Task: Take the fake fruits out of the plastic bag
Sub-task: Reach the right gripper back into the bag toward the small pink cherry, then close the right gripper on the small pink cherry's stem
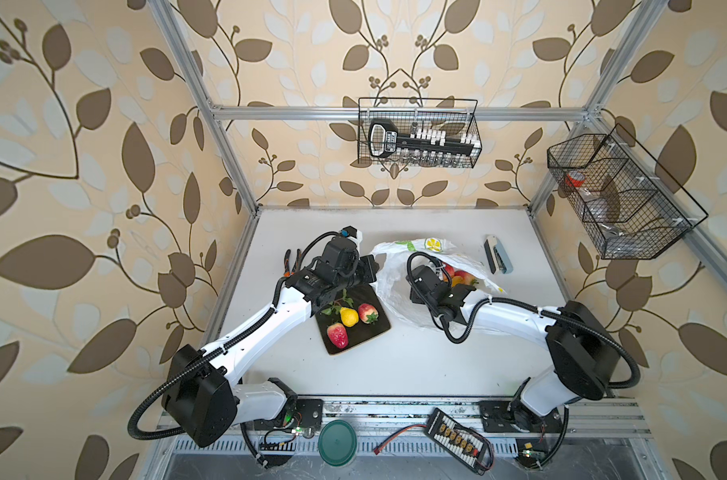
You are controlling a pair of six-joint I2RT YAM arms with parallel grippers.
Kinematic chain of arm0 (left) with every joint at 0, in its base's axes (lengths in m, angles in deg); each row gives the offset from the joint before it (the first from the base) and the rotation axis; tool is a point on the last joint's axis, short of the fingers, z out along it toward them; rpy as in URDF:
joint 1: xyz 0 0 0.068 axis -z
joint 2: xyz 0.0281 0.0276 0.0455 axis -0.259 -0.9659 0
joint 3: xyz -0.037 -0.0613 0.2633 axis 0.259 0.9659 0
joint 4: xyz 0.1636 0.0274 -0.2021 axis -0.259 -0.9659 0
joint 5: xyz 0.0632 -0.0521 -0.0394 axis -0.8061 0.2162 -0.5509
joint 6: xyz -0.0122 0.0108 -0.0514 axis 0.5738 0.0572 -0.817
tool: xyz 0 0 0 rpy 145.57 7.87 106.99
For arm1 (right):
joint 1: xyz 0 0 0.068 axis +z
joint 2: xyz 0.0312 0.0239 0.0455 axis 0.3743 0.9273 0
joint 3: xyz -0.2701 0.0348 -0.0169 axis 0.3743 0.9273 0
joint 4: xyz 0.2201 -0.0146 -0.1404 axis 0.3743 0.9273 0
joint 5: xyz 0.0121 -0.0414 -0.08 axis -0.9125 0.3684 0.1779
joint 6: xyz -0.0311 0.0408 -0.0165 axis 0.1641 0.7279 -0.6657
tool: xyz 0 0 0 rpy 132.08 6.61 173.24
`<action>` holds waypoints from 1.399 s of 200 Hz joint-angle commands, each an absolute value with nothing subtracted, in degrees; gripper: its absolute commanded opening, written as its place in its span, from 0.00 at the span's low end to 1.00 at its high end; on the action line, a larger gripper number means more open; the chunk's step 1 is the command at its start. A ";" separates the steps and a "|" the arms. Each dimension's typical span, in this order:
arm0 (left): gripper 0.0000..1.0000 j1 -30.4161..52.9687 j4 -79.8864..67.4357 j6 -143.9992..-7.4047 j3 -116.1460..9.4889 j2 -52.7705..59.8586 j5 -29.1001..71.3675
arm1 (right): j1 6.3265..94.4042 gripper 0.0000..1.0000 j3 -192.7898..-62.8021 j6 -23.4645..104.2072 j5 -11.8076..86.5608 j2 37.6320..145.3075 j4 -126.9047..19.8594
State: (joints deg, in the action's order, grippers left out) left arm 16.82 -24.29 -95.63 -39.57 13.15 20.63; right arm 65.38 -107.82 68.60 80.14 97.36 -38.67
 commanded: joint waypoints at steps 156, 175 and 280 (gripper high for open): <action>0.00 17.25 -22.12 -96.45 -38.99 15.28 22.23 | 58.42 0.62 -118.03 74.08 85.19 116.72 -38.17; 0.00 17.28 -22.05 -96.45 -38.91 15.21 22.26 | 58.31 0.58 -118.43 73.99 84.79 117.65 -38.33; 0.00 17.33 -21.09 -97.17 -38.27 14.85 22.40 | 58.97 0.38 -110.05 70.09 80.48 109.01 -43.48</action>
State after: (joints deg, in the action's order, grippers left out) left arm 16.91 -23.55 -96.81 -38.78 13.22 21.85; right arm 58.60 -113.83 71.99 82.48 114.49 -41.71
